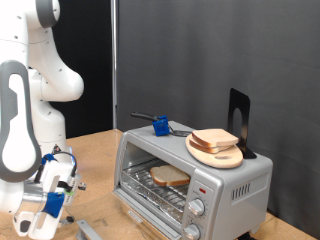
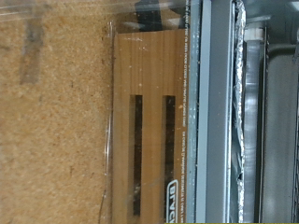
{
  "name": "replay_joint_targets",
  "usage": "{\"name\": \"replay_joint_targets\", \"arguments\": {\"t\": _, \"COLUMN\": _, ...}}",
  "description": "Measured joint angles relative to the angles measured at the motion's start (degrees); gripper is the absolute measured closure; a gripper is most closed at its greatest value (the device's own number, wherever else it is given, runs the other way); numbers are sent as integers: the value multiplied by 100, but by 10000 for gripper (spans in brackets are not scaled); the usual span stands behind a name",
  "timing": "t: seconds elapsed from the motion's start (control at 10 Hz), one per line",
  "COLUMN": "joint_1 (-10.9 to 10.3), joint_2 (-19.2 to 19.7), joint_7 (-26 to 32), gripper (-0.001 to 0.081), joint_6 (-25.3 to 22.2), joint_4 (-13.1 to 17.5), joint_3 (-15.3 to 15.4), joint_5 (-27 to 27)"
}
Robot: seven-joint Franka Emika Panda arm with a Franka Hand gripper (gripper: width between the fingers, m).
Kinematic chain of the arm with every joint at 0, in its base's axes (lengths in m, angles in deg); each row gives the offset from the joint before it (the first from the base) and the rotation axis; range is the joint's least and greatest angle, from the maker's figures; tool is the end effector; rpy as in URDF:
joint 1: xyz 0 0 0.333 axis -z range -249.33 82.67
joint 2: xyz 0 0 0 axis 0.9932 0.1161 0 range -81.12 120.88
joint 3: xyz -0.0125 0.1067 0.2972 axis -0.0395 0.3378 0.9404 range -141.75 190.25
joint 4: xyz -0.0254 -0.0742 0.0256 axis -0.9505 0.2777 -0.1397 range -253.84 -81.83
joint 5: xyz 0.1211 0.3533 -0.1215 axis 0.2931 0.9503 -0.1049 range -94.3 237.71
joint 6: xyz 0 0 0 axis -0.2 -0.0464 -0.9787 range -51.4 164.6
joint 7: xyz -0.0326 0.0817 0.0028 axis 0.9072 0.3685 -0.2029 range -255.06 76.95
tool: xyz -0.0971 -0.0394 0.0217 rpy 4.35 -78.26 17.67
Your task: Make a piece of toast with the oven
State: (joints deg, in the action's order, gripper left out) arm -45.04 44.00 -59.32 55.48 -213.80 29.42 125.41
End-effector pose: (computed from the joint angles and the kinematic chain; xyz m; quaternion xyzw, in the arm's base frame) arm 0.3792 -0.1665 0.1348 -0.7778 0.3264 0.1691 0.5099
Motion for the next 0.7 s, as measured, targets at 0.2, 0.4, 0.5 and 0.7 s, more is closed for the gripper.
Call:
{"name": "replay_joint_targets", "arguments": {"t": 0.2, "joint_1": -4, "joint_2": -28, "joint_7": 30, "gripper": 124, "joint_6": 30, "joint_4": -95, "joint_3": 116, "joint_5": 184}}
{"name": "replay_joint_targets", "arguments": {"t": 0.4, "joint_1": -2, "joint_2": -68, "joint_7": 31, "gripper": 124, "joint_6": -40, "joint_4": -115, "joint_3": 209, "joint_5": 318}}
{"name": "replay_joint_targets", "arguments": {"t": 0.5, "joint_1": 2, "joint_2": -105, "joint_7": 14, "gripper": 124, "joint_6": -161, "joint_4": -114, "joint_3": 217, "joint_5": 344}}
{"name": "replay_joint_targets", "arguments": {"t": 0.7, "joint_1": 71, "joint_2": -266, "joint_7": -79, "gripper": 124, "joint_6": -497, "joint_4": -118, "joint_3": 208, "joint_5": 347}}
